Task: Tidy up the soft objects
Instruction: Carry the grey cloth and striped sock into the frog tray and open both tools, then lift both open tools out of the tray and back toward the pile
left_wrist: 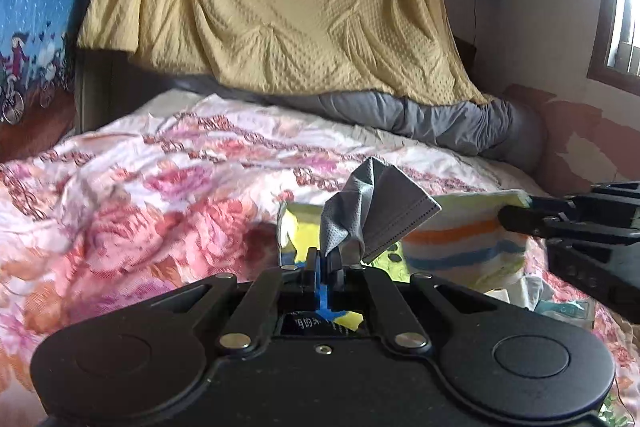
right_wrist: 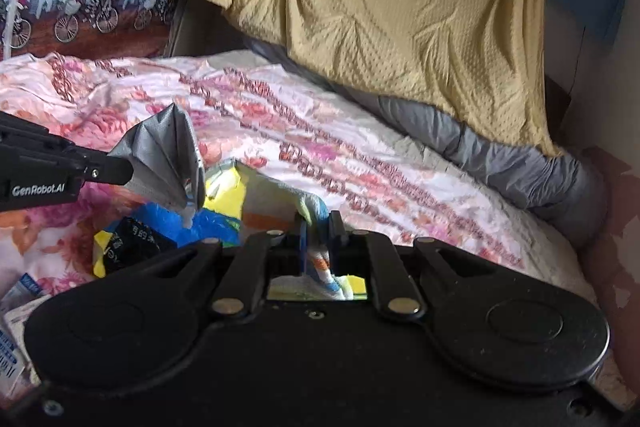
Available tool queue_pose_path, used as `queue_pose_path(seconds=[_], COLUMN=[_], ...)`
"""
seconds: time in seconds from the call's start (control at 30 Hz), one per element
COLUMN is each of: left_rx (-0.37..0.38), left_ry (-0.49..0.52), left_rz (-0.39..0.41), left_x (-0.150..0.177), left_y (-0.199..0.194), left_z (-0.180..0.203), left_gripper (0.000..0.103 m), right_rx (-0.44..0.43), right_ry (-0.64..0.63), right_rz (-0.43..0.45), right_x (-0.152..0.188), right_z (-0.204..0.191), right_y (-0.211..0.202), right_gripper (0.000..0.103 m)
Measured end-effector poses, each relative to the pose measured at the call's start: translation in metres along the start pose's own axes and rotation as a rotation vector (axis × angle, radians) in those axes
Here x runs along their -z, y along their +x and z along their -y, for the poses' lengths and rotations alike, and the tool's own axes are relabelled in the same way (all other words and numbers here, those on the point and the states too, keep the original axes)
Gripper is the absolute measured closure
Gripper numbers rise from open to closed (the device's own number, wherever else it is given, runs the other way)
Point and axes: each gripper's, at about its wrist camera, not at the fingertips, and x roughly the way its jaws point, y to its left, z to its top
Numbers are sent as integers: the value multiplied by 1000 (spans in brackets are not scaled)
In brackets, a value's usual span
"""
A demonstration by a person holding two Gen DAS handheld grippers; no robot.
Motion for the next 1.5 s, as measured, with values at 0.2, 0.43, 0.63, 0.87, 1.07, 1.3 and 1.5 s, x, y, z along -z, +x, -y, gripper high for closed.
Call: queue_pose_path(seconds=[0.2, 0.43, 0.63, 0.87, 1.07, 1.3, 1.5], left_rx=[5, -5, -8, -31, -28, -20, -27], left_ry=[-32, -43, -52, -24, -2, 10, 35], left_rz=[-70, -166, -202, -208, -192, -122, 4], left_x=[14, 31, 31, 24, 17, 8, -2], left_y=[21, 35, 36, 30, 11, -35, -96], left_z=[-2, -3, -1, 7, 12, 20, 34], left_gripper=[101, 101, 96, 88, 88, 75, 53], right_rx=[-26, -42, -71, -66, -63, -70, -82], right_ry=[50, 60, 136, 193, 215, 276, 333], right_rz=[-58, -105, -114, -102, -77, 10, 101], right_x=[17, 38, 43, 46, 47, 44, 42], right_z=[-15, -19, -1, 19, 27, 42, 52], right_y=[27, 37, 36, 29, 9, -43, -98], right_gripper=[98, 98, 92, 67, 58, 38, 30])
